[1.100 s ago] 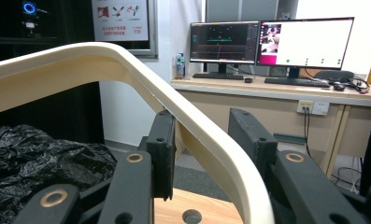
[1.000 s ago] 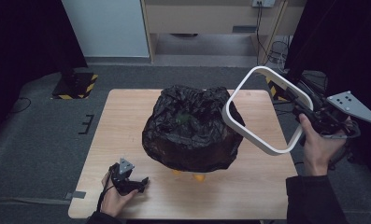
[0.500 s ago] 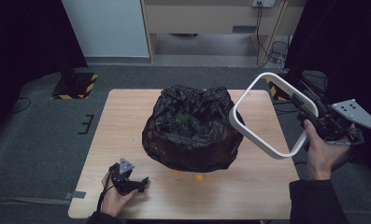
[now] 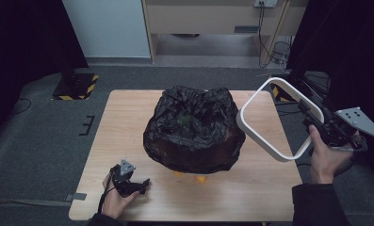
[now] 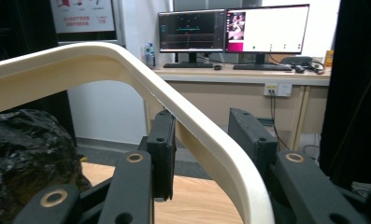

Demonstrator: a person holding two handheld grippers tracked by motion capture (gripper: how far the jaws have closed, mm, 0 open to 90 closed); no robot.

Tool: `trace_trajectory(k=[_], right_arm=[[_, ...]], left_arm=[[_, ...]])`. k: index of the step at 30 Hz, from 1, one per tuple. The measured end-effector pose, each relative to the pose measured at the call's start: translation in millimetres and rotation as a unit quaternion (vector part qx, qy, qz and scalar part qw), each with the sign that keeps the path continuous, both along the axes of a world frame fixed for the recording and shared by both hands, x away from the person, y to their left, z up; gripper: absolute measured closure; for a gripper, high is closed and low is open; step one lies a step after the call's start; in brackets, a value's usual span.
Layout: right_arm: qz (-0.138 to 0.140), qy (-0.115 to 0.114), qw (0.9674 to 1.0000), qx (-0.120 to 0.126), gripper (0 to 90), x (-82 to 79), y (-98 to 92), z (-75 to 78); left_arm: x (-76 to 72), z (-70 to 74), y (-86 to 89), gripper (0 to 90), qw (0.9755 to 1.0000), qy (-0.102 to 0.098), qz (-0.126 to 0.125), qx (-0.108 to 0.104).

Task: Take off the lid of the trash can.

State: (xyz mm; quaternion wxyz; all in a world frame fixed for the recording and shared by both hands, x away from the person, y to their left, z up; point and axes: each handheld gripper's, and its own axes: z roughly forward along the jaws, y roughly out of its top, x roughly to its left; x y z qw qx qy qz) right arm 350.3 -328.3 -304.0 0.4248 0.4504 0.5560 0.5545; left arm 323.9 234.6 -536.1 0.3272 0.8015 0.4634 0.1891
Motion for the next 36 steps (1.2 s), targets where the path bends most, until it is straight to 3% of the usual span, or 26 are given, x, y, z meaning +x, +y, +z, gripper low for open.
trace_trajectory(k=[25, 32, 36], right_arm=[[-0.041, 0.032, 0.9986, -0.003, 62.7, 6.5, -13.0, -40.9], [-0.048, 0.025, 0.9984, 0.016, 62.7, 4.2, -19.0, -42.5], [-0.061, 0.028, 0.9977, 0.013, 62.7, 3.1, -22.6, -43.3]], left_arm=[[0.0, 0.0, 0.0, 0.0, 1.0000, 0.000, 0.000, 0.000], [0.0, 0.0, 0.0, 0.0, 1.0000, 0.000, 0.000, 0.000], [0.0, 0.0, 0.0, 0.0, 1.0000, 0.000, 0.000, 0.000]])
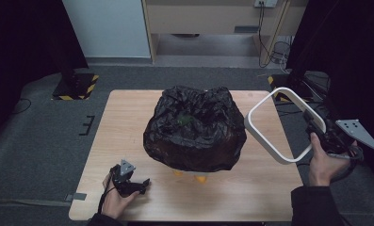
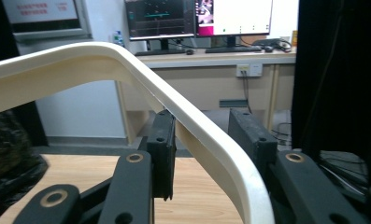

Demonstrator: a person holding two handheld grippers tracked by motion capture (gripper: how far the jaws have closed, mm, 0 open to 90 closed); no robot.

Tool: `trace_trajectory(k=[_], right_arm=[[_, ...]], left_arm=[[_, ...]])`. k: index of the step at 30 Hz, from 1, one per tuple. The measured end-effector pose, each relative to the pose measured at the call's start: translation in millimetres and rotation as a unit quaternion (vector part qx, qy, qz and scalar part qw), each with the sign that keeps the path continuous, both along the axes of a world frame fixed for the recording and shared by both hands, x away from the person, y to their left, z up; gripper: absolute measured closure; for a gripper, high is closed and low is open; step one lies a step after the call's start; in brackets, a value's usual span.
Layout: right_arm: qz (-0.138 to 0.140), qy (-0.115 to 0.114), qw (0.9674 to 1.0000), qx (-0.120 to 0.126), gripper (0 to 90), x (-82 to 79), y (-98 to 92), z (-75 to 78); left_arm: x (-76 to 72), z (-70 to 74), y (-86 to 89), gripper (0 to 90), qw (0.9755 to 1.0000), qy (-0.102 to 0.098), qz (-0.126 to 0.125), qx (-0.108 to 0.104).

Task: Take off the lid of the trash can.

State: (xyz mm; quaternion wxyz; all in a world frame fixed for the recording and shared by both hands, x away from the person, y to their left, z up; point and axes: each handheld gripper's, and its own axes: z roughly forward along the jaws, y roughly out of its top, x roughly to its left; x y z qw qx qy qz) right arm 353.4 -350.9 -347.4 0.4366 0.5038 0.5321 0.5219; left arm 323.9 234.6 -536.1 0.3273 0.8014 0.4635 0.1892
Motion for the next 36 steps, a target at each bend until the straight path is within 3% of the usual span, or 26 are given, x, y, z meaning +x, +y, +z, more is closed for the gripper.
trace_trajectory(k=[13, 25, 36], right_arm=[[-0.016, 0.018, 0.9995, -0.018, 62.7, 3.5, -2.0, -17.6], [-0.020, 0.048, 0.9979, -0.038, 62.7, 10.3, 0.4, -49.2], [-0.006, 0.073, 0.9966, -0.039, 62.6, 17.0, 10.0, -78.5]], left_arm=[[0.0, 0.0, 0.0, 0.0, 1.0000, 0.000, 0.000, 0.000], [0.0, 0.0, 0.0, 0.0, 1.0000, 0.000, 0.000, 0.000], [0.0, 0.0, 0.0, 0.0, 1.0000, 0.000, 0.000, 0.000]])
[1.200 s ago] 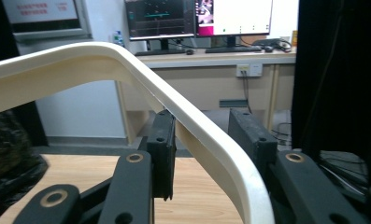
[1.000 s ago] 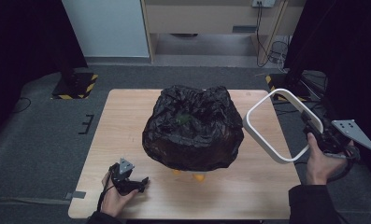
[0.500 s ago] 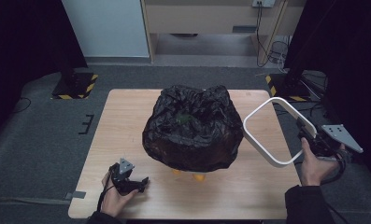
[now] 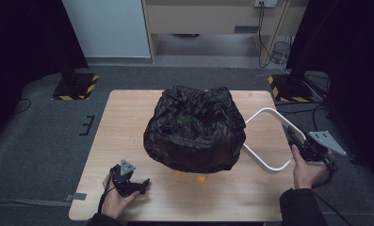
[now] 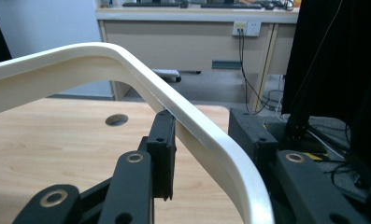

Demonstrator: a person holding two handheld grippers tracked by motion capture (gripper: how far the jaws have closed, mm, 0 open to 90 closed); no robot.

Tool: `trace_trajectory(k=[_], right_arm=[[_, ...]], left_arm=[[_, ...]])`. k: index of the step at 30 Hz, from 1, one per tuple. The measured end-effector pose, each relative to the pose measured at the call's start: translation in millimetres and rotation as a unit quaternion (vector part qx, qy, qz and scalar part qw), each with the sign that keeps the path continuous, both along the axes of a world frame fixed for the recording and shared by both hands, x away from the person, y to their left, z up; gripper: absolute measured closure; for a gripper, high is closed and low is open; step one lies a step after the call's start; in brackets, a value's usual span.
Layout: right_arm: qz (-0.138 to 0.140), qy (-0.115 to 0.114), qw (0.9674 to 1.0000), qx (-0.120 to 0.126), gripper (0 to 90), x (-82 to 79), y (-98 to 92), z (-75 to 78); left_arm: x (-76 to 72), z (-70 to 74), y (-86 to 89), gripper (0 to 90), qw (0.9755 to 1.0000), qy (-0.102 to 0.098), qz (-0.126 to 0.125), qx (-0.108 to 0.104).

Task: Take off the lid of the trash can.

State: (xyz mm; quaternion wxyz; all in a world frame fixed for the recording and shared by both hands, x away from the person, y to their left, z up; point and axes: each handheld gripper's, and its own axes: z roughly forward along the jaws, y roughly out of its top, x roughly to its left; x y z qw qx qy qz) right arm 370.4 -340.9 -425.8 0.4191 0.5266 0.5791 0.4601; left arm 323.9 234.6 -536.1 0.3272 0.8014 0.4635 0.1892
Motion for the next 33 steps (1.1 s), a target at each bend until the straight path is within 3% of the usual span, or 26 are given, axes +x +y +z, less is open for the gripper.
trace_trajectory(k=[13, 18, 26, 33], right_arm=[[0.010, 0.046, 0.9989, -0.003, 62.5, 8.1, 4.5, -31.2], [0.015, 0.051, 0.9986, 0.000, 62.4, 9.8, 5.6, -39.7], [0.031, 0.088, 0.9956, -0.009, 62.3, 8.2, 8.3, -55.0], [0.040, 0.101, 0.9940, -0.011, 62.2, 6.4, 9.6, -65.7]], left_arm=[[0.0, 0.0, 0.0, 0.0, 1.0000, 0.000, 0.000, 0.000], [0.0, 0.0, 0.0, 0.0, 1.0000, 0.000, 0.000, 0.000], [0.0, 0.0, 0.0, 0.0, 1.0000, 0.000, 0.000, 0.000], [0.0, 0.0, 0.0, 0.0, 1.0000, 0.000, 0.000, 0.000]])
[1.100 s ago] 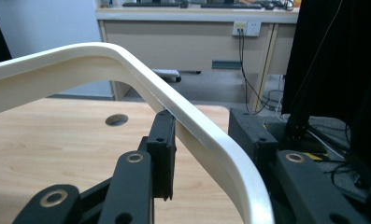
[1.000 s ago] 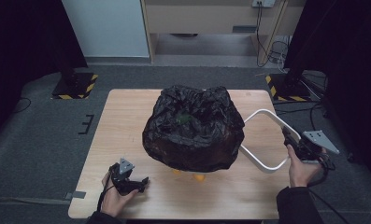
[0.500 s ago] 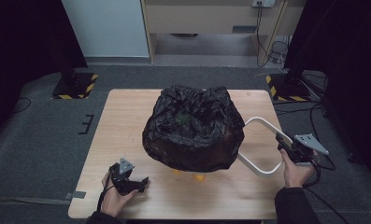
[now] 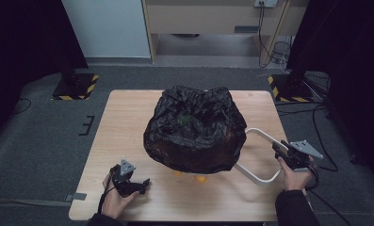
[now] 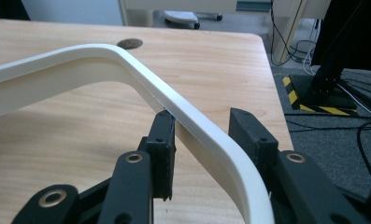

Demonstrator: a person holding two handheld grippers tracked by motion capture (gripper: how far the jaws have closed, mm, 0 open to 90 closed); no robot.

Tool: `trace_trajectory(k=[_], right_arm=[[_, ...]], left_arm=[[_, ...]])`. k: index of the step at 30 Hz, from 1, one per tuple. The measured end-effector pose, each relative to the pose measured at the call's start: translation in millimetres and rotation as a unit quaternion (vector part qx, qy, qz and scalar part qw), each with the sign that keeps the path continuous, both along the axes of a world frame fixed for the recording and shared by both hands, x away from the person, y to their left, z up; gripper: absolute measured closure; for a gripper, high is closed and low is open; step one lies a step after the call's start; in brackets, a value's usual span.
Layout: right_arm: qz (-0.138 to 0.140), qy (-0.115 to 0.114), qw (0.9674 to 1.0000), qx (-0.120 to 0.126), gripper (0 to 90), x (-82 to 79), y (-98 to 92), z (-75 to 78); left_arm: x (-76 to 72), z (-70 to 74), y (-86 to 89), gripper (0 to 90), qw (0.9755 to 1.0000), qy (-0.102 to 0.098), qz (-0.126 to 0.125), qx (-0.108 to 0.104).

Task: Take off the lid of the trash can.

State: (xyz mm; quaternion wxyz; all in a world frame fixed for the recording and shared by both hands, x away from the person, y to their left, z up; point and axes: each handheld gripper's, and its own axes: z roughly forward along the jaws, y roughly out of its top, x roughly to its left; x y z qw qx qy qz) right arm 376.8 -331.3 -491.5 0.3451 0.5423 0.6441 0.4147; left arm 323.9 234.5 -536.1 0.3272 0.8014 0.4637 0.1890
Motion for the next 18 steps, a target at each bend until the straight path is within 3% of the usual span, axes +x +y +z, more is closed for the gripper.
trace_trajectory(k=[6, 12, 18], right_arm=[[0.008, 0.031, 0.9994, -0.012, 62.1, -3.8, 1.2, -10.6], [0.022, 0.050, 0.9980, -0.033, 62.0, -2.1, 1.4, -20.3], [0.024, 0.065, 0.9969, -0.037, 61.8, -2.0, -3.7, -27.3]], left_arm=[[0.0, 0.0, 0.0, 0.0, 1.0000, 0.000, 0.000, 0.000], [0.0, 0.0, 0.0, 0.0, 1.0000, 0.000, 0.000, 0.000], [0.0, 0.0, 0.0, 0.0, 1.0000, 0.000, 0.000, 0.000]])
